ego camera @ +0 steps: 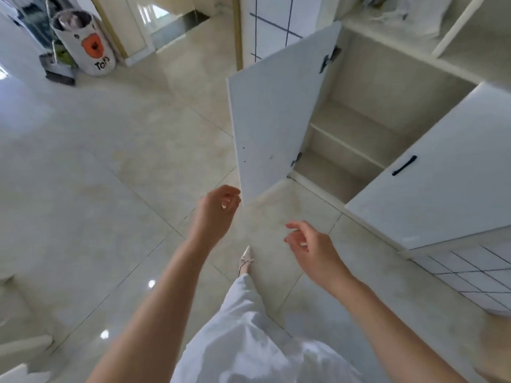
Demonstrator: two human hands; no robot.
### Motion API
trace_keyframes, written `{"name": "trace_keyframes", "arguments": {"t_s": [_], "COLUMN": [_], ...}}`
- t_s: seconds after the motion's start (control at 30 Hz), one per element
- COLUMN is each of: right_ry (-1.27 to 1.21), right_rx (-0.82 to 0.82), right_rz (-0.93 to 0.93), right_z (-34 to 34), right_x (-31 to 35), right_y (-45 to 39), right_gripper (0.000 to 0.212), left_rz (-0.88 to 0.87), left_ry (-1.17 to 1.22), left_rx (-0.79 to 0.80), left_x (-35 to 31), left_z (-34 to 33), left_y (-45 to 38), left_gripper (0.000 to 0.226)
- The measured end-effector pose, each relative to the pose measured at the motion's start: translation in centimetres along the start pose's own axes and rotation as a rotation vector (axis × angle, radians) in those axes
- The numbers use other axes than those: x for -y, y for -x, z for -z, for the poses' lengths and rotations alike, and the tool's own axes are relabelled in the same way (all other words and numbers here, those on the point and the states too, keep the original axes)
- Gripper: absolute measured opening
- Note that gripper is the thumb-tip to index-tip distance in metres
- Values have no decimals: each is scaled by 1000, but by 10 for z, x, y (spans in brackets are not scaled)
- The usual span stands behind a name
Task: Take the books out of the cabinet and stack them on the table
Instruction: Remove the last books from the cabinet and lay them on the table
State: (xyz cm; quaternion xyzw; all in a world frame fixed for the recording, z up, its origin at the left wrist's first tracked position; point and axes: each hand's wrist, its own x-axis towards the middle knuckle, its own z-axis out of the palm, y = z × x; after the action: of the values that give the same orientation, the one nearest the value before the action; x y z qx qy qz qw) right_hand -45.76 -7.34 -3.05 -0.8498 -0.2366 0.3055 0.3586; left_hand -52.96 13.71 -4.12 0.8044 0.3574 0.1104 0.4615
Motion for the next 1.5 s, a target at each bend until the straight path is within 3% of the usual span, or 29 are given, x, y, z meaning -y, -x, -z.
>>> {"name": "trace_keyframes", "arguments": {"t_s": [0.4, 0.47, 0.57, 0.67, 0.93, 1.17, 1.27, 1.43, 1.5], "right_ry": [-141, -192, -212, -229, -400, -483, -492, -486, -498], "right_rx": [-145, -123, -62, 6, 62, -51, -22, 0, -1], "right_rz": [-30, -60, -106, -187, -292, -245, -250, -300, -328], "right_z": [64, 69, 69, 62, 39, 36, 45, 70, 84], "right_x": [110, 123, 136, 145, 163, 147, 130, 97, 81], "right_y": [-225, -247, -277, -299, -324, -313, -299, -267, -255], "right_gripper": [26, 29, 36, 50, 86, 82, 74, 68, 63], "left_rz": [-318, -276, -210, -160, -46, -59, -78, -413, -549], "left_ry": [-111, -165, -291, -271, -183, -125, -113, -313, -342], "left_rx": [-120, -70, 170, 363, 488, 614, 662, 653, 599], "left_x": [-119, -122, -118, -121, -127, -131, -133, -136, -143], "left_z": [41, 36, 24, 18, 18, -2, -17, -55, -75], "left_y": [-278, -308, -342, -353, -366, -346, -337, -325, -322], "left_gripper": [15, 15, 23, 29, 19, 13, 19, 72, 81]}}
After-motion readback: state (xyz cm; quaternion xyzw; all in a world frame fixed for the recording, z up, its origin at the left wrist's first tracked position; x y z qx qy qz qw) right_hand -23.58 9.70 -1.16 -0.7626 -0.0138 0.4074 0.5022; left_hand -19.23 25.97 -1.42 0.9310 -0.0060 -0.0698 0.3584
